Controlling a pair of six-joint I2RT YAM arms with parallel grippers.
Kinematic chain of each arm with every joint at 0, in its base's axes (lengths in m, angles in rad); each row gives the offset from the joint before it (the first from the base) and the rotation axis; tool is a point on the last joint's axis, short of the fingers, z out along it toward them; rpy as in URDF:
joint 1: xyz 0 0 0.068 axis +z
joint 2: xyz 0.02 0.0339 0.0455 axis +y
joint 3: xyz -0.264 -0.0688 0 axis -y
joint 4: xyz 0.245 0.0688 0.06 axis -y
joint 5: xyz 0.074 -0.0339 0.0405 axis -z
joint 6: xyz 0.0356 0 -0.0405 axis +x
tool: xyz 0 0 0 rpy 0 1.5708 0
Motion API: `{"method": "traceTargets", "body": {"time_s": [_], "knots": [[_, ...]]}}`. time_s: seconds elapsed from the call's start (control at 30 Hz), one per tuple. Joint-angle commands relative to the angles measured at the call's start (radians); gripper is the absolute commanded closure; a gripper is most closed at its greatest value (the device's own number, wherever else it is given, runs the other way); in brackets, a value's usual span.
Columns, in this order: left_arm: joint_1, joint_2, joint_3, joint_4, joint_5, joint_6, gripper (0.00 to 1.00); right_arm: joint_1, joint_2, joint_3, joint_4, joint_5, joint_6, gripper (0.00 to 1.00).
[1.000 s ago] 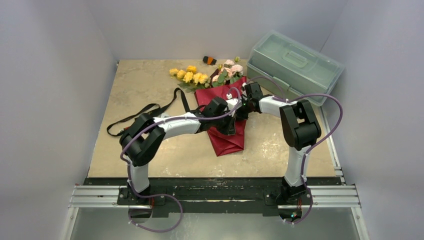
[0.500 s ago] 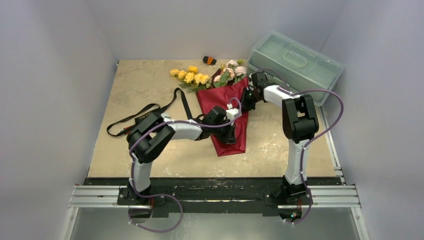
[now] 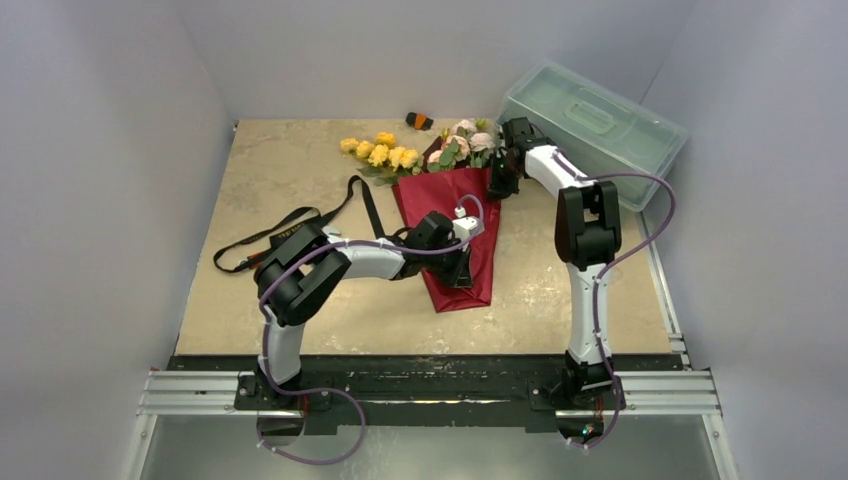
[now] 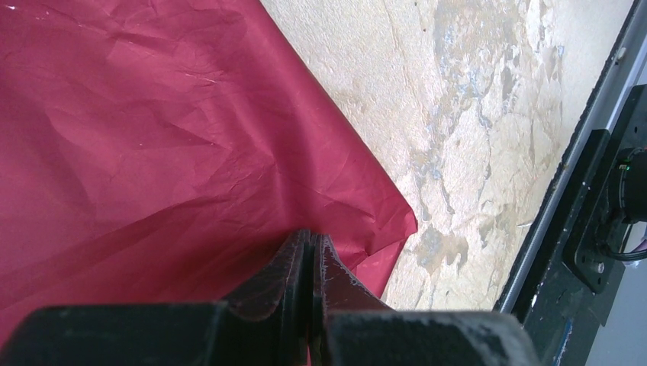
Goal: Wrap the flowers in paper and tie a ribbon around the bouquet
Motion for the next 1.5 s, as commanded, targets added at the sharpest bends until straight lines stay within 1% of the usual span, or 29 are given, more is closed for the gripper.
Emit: {"method": "traceTargets", "body": {"time_s": [0.0, 0.17, 0.27, 0.3, 0.43, 0.53, 0.6, 0.67, 0.73, 0.9, 0.93, 1.03, 1.17, 1.23, 1.33, 1.47], "knots": [[-0.006, 0.065, -0.006, -0.131, -0.013, 0.039, 1.0, -0.055, 0.084, 0.144, -0.015, 0.141, -0.009, 0.88], [-0.004, 0.058, -0.016, -0.17, -0.024, 0.047, 1.0, -0.057, 0.129, 0.267, -0.058, 0.261, -0.017, 0.89], [-0.001, 0.053, -0.019, -0.182, -0.029, 0.046, 1.0, -0.056, 0.115, 0.294, -0.062, 0.355, -0.037, 0.89], [0.001, 0.051, -0.018, -0.185, -0.031, 0.046, 1.0, -0.054, 0.103, 0.298, -0.053, 0.361, -0.051, 0.88], [0.007, 0.046, -0.011, -0.2, -0.037, 0.041, 1.0, -0.027, 0.049, 0.325, -0.031, 0.327, -0.093, 0.83], [0.014, 0.041, -0.005, -0.204, -0.036, 0.031, 1.0, -0.005, -0.006, 0.337, -0.03, 0.266, -0.089, 0.75], [0.016, 0.038, 0.003, -0.213, -0.039, 0.029, 1.0, 0.004, -0.077, 0.307, -0.028, 0.222, -0.056, 0.69], [0.018, 0.035, 0.012, -0.22, -0.042, 0.029, 1.0, 0.004, -0.164, 0.219, 0.001, 0.133, -0.001, 0.6], [0.018, 0.033, 0.018, -0.224, -0.047, 0.027, 1.0, 0.002, -0.268, 0.072, 0.06, 0.048, 0.061, 0.46], [0.018, 0.03, 0.034, -0.225, -0.067, 0.021, 1.0, -0.009, -0.502, -0.305, 0.152, -0.056, 0.128, 0.19], [0.018, 0.03, 0.036, -0.224, -0.07, 0.02, 1.0, -0.013, -0.533, -0.384, 0.158, -0.076, 0.132, 0.16], [0.018, 0.021, 0.038, -0.22, -0.075, 0.015, 1.0, -0.035, -0.602, -0.561, 0.209, -0.144, 0.147, 0.11], [0.018, -0.002, 0.036, -0.22, -0.073, 0.014, 1.0, -0.083, -0.646, -0.758, 0.343, -0.262, 0.188, 0.1], [0.018, -0.013, 0.032, -0.22, -0.067, 0.015, 1.0, -0.095, -0.631, -0.801, 0.38, -0.308, 0.187, 0.11], [0.018, -0.022, 0.034, -0.221, -0.033, 0.019, 1.0, -0.099, -0.598, -0.835, 0.434, -0.324, 0.195, 0.1], [0.018, -0.036, 0.036, -0.218, -0.012, 0.013, 1.0, -0.109, -0.51, -0.863, 0.533, -0.35, 0.225, 0.1]]}}
